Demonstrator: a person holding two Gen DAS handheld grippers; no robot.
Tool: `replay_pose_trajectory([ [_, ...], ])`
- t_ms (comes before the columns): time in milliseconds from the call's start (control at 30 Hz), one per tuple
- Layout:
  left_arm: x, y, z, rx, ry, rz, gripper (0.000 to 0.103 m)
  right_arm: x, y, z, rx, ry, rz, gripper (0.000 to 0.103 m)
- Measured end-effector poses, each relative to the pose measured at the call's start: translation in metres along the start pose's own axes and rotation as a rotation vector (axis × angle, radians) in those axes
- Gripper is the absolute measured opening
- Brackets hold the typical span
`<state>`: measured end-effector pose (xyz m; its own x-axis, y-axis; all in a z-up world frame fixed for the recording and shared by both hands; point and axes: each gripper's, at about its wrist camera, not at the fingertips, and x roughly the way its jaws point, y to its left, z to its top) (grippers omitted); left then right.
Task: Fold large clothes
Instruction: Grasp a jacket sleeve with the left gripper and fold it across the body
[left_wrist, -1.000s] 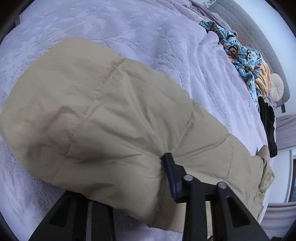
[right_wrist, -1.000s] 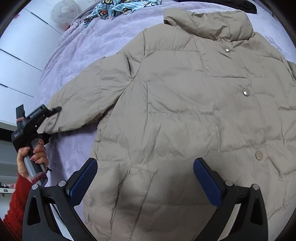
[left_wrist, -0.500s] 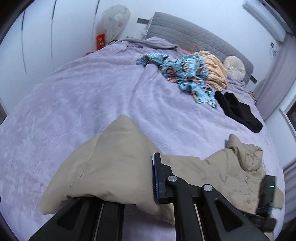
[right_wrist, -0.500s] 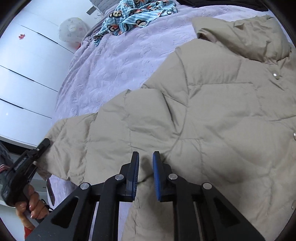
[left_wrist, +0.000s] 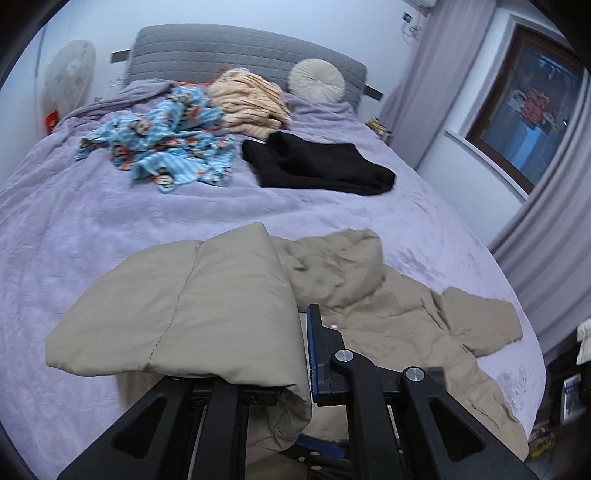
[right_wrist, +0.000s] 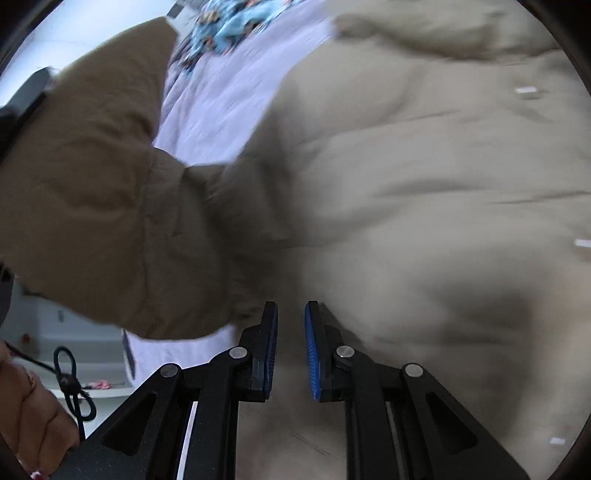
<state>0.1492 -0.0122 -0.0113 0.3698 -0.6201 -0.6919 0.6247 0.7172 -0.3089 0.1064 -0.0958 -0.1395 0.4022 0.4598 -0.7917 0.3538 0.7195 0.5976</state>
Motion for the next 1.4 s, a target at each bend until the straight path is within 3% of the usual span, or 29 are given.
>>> replay_pose_trajectory([
  [133, 0.061, -0.071, -0.026, 0.135, 0.109, -0.02, 0.011, -0.073, -0.063, -0.013, 0.029, -0.115, -0.146, 0.017],
  [267, 0.115, -0.1, -0.07, 0.234, 0.221, 0.1, 0.012, -0.124, -0.12, -0.028, 0.083, -0.183, -0.274, 0.016],
  [367, 0.13, -0.101, -0.091, 0.276, 0.282, 0.189, 0.014, -0.143, -0.156, -0.04, 0.15, -0.188, -0.29, 0.016],
  [467, 0.117, -0.096, -0.098, 0.276, 0.288, 0.182, 0.015, -0.155, -0.173, -0.047, 0.18, -0.195, -0.264, 0.017],
  [500, 0.113, -0.093, -0.1, 0.276, 0.292, 0.176, 0.021, -0.156, -0.174, -0.049, 0.174, -0.197, -0.263, 0.017],
  [567, 0.101, -0.087, -0.097, 0.262, 0.283, 0.171, 0.072, -0.158, -0.173, -0.049, 0.16, -0.197, -0.266, 0.017],
  [633, 0.08, -0.078, -0.094, 0.244, 0.23, 0.174, 0.073, -0.16, -0.173, -0.047, 0.147, -0.195, -0.259, 0.017],
  [767, 0.047, -0.054, -0.091, 0.203, 0.223, 0.215, 0.073, -0.154, -0.152, -0.036, 0.093, -0.201, -0.275, 0.018],
  [800, 0.032, -0.043, -0.094, 0.169, 0.197, 0.253, 0.073, -0.155, -0.146, -0.035, 0.073, -0.201, -0.284, 0.027],
  [833, 0.022, -0.032, -0.096, 0.14, 0.18, 0.29, 0.073, -0.152, -0.135, -0.03, 0.059, -0.202, -0.29, 0.049],
  [900, 0.0, 0.0, -0.103, 0.056, 0.158, 0.409, 0.073, -0.152, -0.116, -0.026, 0.016, -0.217, -0.307, 0.078],
  [1033, -0.022, 0.065, -0.133, -0.061, 0.238, 0.593, 0.073, -0.144, -0.066, -0.02, -0.161, -0.252, -0.36, 0.078],
  [1167, -0.005, 0.093, -0.164, -0.058, 0.349, 0.638, 0.073, -0.117, -0.012, -0.021, -0.37, -0.246, -0.444, 0.078],
  [1267, 0.004, 0.1, -0.162, -0.086, 0.313, 0.629, 0.073, -0.088, 0.022, -0.021, -0.513, -0.248, -0.544, 0.078],
  [1400, 0.003, 0.123, -0.151, -0.214, 0.231, 0.652, 0.073, -0.047, 0.048, -0.013, -0.616, -0.225, -0.632, 0.078],
])
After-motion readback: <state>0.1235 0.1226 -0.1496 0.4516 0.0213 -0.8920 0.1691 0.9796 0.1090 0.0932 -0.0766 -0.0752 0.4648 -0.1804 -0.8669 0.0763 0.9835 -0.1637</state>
